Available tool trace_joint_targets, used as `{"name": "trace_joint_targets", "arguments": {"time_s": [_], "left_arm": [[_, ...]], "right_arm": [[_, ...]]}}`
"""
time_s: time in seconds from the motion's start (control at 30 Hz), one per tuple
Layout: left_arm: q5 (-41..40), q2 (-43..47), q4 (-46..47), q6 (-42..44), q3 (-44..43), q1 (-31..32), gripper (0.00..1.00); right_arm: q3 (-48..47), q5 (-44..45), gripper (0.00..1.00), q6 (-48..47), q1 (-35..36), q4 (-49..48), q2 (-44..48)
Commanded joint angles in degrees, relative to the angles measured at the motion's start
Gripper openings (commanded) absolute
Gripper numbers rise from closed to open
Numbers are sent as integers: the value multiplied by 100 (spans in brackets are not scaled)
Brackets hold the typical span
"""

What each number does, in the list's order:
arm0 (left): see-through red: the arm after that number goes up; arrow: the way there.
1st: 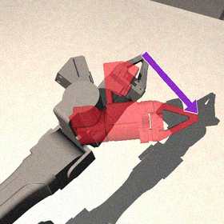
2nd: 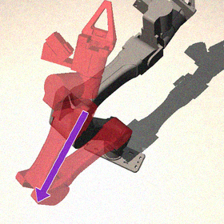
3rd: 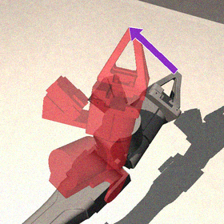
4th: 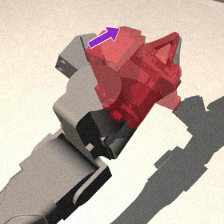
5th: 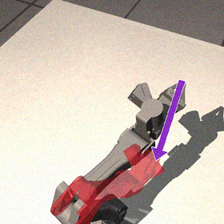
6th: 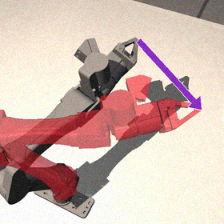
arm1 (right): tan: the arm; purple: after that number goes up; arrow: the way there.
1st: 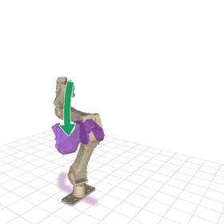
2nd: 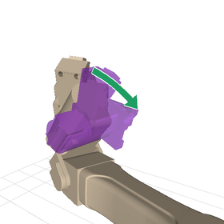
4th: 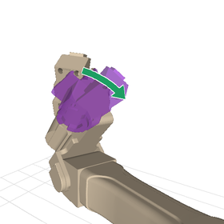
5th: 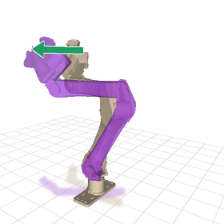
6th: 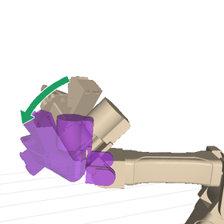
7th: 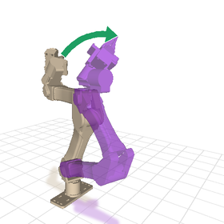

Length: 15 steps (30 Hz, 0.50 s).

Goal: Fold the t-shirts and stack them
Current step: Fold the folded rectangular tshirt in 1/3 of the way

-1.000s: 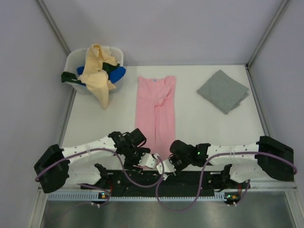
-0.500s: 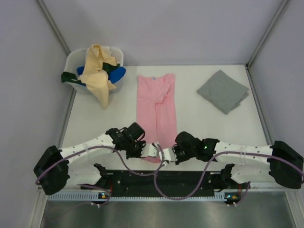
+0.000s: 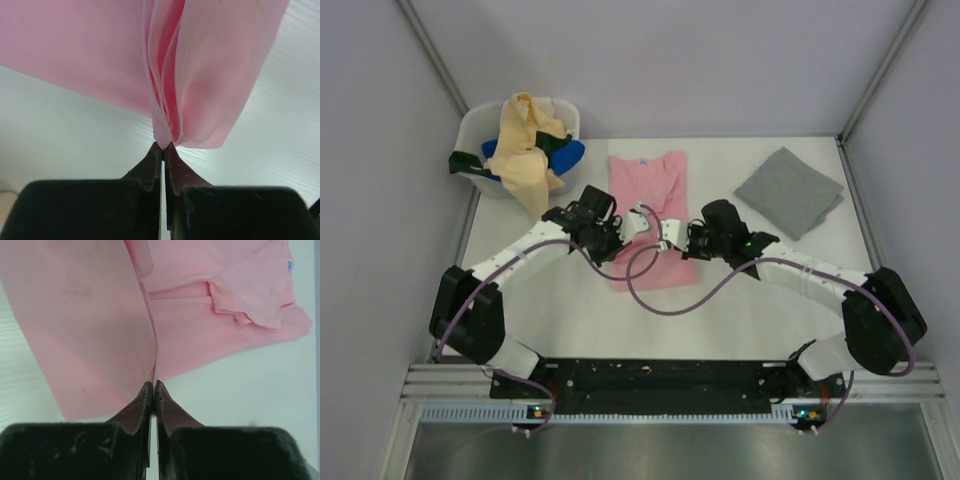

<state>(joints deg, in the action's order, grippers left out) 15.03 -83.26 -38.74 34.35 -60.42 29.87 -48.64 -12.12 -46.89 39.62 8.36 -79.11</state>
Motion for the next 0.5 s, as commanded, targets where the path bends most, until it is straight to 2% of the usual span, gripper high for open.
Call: {"name": "trace_joint_targets", "arguments": {"time_s": [0.0, 0.23, 0.47], "left_arm": [[-298, -777, 297, -394, -803, -270, 0], [-615, -1867, 113, -499, -1954, -613, 0], [-633, -2554, -10, -570, -2535, -754, 0]], "right_arm": [[-698, -300, 0, -347, -278, -502, -595], [-1331, -379, 0, -513, -551, -792, -1466], [-1665, -291, 0, -470, -683, -1117, -2160]]}}
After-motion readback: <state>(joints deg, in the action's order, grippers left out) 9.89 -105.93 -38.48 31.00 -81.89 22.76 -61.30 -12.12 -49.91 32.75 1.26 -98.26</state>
